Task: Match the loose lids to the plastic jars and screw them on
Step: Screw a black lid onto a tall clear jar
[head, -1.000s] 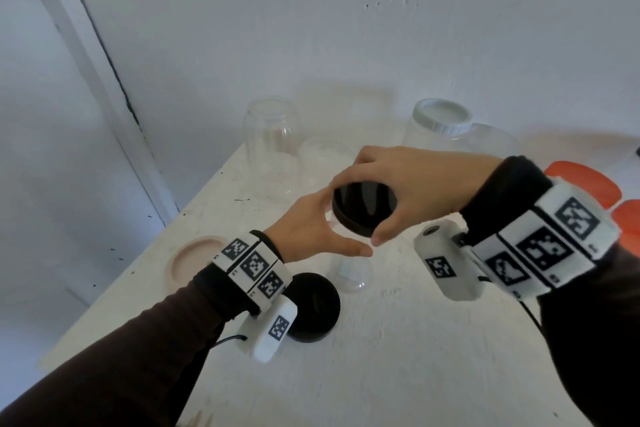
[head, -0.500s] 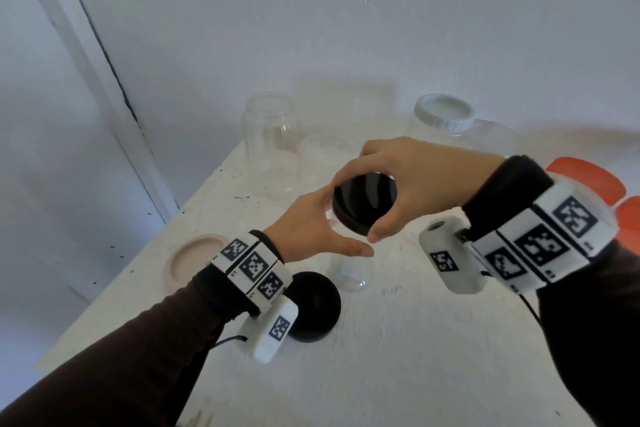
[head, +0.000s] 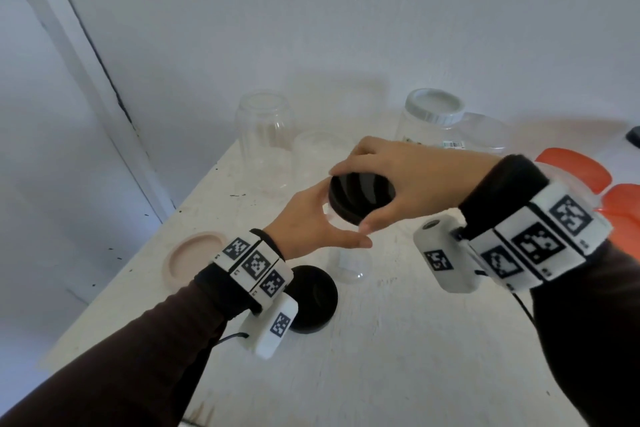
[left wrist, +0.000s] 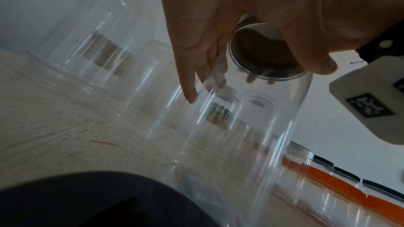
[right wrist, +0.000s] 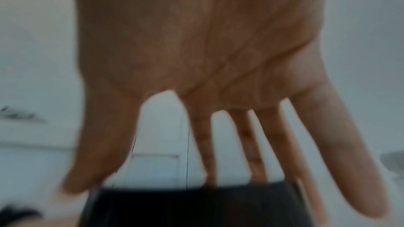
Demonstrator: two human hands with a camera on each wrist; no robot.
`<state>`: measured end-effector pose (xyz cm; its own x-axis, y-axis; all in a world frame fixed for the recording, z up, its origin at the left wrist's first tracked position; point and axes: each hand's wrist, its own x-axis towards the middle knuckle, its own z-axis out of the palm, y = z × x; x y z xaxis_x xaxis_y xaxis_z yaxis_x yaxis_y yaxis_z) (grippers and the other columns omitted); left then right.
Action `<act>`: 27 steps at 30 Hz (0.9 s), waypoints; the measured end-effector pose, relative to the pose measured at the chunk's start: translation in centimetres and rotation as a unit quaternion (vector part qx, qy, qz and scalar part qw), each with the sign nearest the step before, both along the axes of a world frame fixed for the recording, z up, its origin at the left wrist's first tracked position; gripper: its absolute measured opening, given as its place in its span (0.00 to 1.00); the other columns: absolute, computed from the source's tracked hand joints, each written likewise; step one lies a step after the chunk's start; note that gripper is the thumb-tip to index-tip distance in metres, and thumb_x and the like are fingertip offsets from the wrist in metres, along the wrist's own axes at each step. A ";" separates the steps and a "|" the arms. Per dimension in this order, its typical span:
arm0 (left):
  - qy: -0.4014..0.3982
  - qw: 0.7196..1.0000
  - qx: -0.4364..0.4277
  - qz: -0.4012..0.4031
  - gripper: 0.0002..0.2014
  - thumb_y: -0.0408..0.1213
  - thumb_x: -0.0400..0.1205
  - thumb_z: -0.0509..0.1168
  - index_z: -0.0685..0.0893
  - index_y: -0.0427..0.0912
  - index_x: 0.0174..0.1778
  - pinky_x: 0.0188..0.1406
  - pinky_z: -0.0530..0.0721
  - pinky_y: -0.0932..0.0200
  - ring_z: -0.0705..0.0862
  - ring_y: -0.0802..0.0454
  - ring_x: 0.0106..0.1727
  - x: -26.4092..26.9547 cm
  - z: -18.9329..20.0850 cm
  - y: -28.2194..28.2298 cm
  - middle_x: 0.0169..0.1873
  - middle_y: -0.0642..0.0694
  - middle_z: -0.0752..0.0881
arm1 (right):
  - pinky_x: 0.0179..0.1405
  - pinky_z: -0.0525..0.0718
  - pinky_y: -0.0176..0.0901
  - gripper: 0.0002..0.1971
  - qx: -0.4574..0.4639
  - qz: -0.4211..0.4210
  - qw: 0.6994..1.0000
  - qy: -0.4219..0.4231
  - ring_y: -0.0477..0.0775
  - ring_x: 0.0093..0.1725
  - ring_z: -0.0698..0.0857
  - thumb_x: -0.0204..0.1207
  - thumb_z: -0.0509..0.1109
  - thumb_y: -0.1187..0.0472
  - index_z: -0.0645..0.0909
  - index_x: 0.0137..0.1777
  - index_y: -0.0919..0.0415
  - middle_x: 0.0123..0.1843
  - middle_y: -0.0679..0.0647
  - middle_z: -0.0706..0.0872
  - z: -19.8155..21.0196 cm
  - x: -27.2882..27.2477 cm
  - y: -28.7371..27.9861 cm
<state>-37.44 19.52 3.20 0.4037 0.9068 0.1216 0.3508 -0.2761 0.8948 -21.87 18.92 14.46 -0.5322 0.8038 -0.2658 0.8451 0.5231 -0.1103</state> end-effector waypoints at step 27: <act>-0.103 0.994 0.022 0.003 0.38 0.51 0.58 0.77 0.74 0.57 0.66 0.65 0.75 0.55 0.77 0.64 0.66 2.8 4.3 -2.3 0.62 0.63 0.82 | 0.51 0.75 0.30 0.34 0.134 -0.042 0.954 0.263 0.45 0.56 0.76 0.63 0.73 0.38 0.73 0.70 0.46 0.58 0.45 0.76 -0.2 5.9 -2.9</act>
<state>-34.68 17.23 7.55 0.3602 0.9013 0.2405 0.1631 -0.3147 0.9351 -15.93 16.01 14.26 -0.4649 0.8515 0.2425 0.7501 0.5244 -0.4030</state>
